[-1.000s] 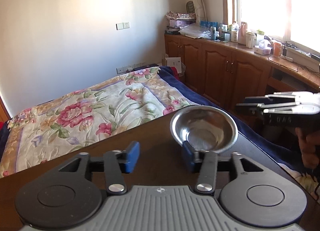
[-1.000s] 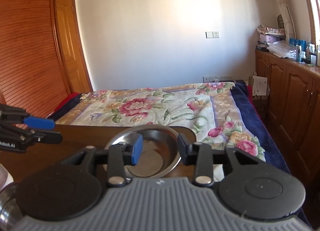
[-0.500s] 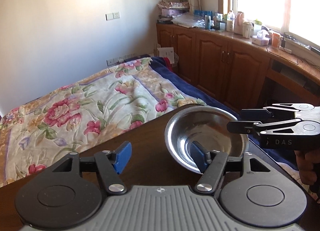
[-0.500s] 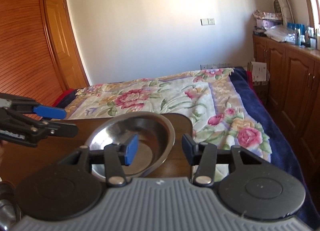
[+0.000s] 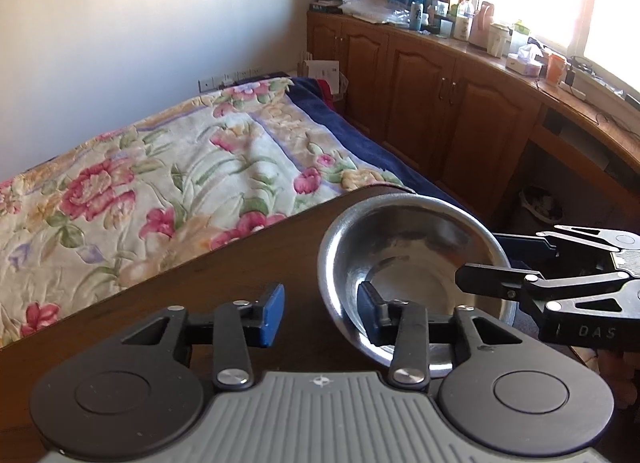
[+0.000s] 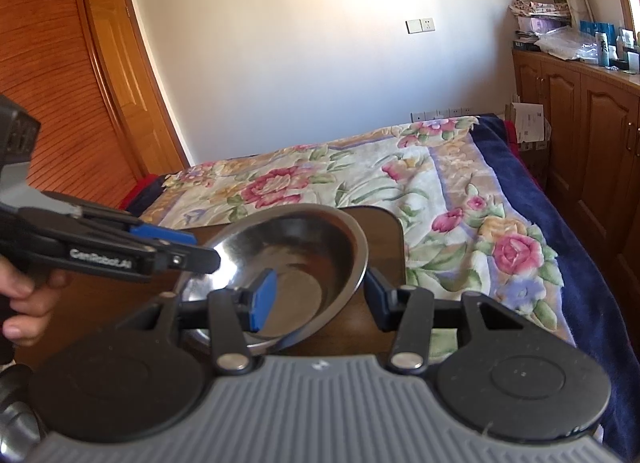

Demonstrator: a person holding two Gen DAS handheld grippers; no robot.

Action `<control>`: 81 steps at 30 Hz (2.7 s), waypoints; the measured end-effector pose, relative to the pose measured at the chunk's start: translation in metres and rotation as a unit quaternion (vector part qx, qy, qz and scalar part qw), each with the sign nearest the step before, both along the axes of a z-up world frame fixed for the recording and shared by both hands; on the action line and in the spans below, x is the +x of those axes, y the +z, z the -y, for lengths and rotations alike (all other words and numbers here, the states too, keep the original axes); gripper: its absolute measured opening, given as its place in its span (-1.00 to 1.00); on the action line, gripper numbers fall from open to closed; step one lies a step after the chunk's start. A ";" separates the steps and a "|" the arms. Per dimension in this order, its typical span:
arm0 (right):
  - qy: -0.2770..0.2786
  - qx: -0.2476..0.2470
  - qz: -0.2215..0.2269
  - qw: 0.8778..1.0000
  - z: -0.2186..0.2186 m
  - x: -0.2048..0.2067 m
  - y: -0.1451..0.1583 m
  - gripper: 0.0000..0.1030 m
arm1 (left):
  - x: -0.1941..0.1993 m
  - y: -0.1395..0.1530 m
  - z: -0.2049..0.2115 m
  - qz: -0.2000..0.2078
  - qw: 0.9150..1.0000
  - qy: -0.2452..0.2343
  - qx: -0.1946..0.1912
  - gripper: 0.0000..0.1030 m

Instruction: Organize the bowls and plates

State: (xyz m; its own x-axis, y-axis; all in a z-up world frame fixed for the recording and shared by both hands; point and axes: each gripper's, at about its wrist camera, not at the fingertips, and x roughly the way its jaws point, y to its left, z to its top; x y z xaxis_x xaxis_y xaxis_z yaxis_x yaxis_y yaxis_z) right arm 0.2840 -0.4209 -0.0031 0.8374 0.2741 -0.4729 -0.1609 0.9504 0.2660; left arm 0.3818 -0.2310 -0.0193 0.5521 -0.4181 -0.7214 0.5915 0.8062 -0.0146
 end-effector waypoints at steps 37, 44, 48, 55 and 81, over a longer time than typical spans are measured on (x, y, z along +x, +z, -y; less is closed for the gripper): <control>0.007 0.026 0.001 1.000 -0.018 -0.025 0.035 -0.55 | -0.044 0.053 -0.033 0.033 0.999 -0.002 -0.032 -0.67; 0.014 0.014 0.016 1.000 -0.034 -0.039 0.048 -0.55 | -0.064 0.065 -0.055 0.045 0.998 0.004 -0.046 -0.66; 0.020 0.008 0.022 1.000 -0.042 -0.049 0.055 -0.55 | -0.078 0.070 -0.068 0.051 0.997 0.007 -0.055 -0.66; 0.026 -0.002 0.028 0.999 -0.057 -0.068 0.065 -0.55 | -0.106 0.075 -0.090 0.061 0.996 0.010 -0.068 -0.64; 0.042 -0.015 0.004 0.999 -0.100 -0.133 0.041 -0.55 | -0.198 0.036 -0.155 0.054 0.992 0.024 -0.109 -0.64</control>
